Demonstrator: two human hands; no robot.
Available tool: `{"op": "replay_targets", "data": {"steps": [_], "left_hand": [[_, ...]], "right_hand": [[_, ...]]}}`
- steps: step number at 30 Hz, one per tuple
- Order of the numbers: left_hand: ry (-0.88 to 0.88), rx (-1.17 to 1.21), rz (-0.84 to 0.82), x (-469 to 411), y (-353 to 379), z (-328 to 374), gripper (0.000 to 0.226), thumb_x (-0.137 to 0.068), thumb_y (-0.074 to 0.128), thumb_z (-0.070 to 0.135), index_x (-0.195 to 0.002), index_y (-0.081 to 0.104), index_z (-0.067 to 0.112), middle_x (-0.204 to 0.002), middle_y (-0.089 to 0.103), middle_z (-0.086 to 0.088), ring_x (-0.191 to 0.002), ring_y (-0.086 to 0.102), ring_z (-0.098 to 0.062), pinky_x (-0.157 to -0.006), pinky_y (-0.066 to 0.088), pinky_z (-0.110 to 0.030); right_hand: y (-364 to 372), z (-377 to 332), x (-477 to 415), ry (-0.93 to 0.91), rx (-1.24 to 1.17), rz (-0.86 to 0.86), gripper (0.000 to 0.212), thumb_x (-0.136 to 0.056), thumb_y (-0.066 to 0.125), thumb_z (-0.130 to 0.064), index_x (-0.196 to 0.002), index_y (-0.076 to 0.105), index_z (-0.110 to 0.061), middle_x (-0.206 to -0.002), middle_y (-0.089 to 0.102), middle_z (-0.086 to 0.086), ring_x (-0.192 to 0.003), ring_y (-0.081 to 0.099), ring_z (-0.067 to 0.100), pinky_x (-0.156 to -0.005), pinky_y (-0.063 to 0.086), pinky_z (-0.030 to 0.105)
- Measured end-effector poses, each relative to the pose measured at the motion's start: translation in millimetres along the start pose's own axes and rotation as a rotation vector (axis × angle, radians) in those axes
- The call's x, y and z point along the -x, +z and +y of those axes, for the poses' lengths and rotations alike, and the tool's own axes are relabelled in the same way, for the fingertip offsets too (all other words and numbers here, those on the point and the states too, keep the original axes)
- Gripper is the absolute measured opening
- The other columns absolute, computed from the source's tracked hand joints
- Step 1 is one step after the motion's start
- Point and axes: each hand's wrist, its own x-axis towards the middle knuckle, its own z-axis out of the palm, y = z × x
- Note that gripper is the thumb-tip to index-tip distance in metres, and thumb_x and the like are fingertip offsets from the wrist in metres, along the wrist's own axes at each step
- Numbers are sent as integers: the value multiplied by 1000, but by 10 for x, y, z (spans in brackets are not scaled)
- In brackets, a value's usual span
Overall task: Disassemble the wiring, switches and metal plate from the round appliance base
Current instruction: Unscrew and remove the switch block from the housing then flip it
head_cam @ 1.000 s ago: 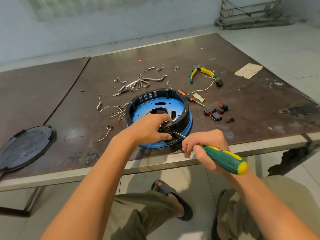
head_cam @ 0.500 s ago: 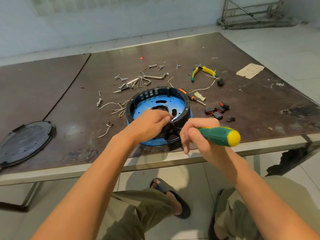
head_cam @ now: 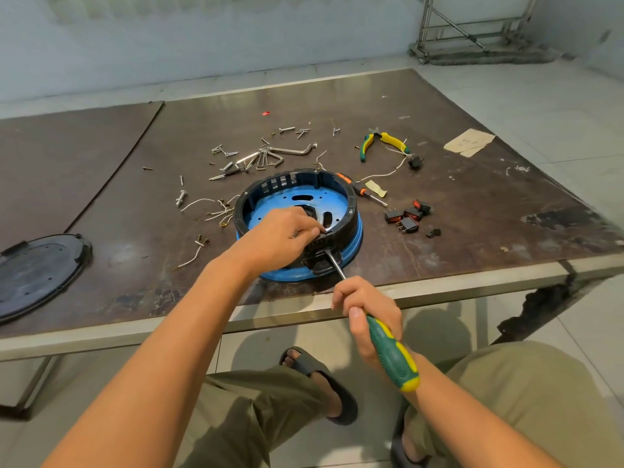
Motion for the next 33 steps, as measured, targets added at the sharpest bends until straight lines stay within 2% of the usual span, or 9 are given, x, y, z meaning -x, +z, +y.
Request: {"op": "replay_targets", "data": {"steps": [7,10,13,17,20,23,27,30,33], "left_hand": [[-1,-12,-7,3,-2,-9,29,-102,47,30,-115,71,22,-92,58,4,-83,52,-8,-71,42,-27],[-19,9,-23,7,-1,-1,35,-103,43,36,-101,73,17,-87,58,1,-78,53,-12,-72,46,-35],[-37,48,-31,2,-6,15,45,-103,40,43,-85,67,12,-82,61,-5,-72,54,-17,-70,48,-40],[-12,82,-34,22,-41,20,27,-98,54,36,-113,70,20,-102,68,4,-91,59,-9,-81,53,-34],[4,80,-14,31,-48,26,27,-96,57,34,-113,72,19,-100,69,3,-91,60,-11,-81,53,-38],[39,73,15,33,-47,22,26,-95,59,33,-111,73,19,-95,69,3,-88,61,-10,-79,53,-39],[63,76,41,44,-6,8,30,-93,56,40,-110,73,22,-91,68,6,-86,60,-7,-77,54,-38],[62,86,54,48,9,-24,31,-92,56,42,-112,72,24,-93,68,6,-87,60,-6,-78,54,-38],[73,83,71,42,14,-35,28,-93,60,37,-114,72,23,-94,69,5,-87,61,-6,-78,54,-37]], "right_hand": [[-87,-193,-296,81,0,-41,28,-98,46,-13,-74,58,-11,-76,60,4,-69,58,21,-64,47,32],[-189,-358,-584,166,23,-93,29,-94,47,-19,-69,61,-12,-70,62,3,-64,59,19,-58,49,35],[-292,-485,-832,182,105,-291,25,-89,47,-25,-65,56,-26,-66,60,3,-62,57,21,-57,49,34],[-345,-471,-1122,251,20,-340,37,-85,49,-5,-56,52,-28,-58,53,-4,-57,50,18,-56,42,24],[-372,-370,-1173,219,-37,-317,38,-85,49,-1,-55,51,-24,-56,51,-4,-54,48,21,-55,41,20],[-346,-177,-1033,270,147,-416,56,-90,50,9,-49,54,-28,-49,53,-1,-49,52,15,-51,40,19],[-227,-105,-399,58,34,-170,29,-96,45,-8,-70,53,-15,-68,52,5,-61,51,20,-58,42,29],[-92,-63,-134,18,24,-83,31,-97,44,-9,-67,53,-3,-72,52,6,-67,48,8,-66,40,20],[-31,-84,-146,18,83,-75,33,-94,44,-6,-64,55,2,-68,52,12,-64,47,11,-62,40,24]]}}
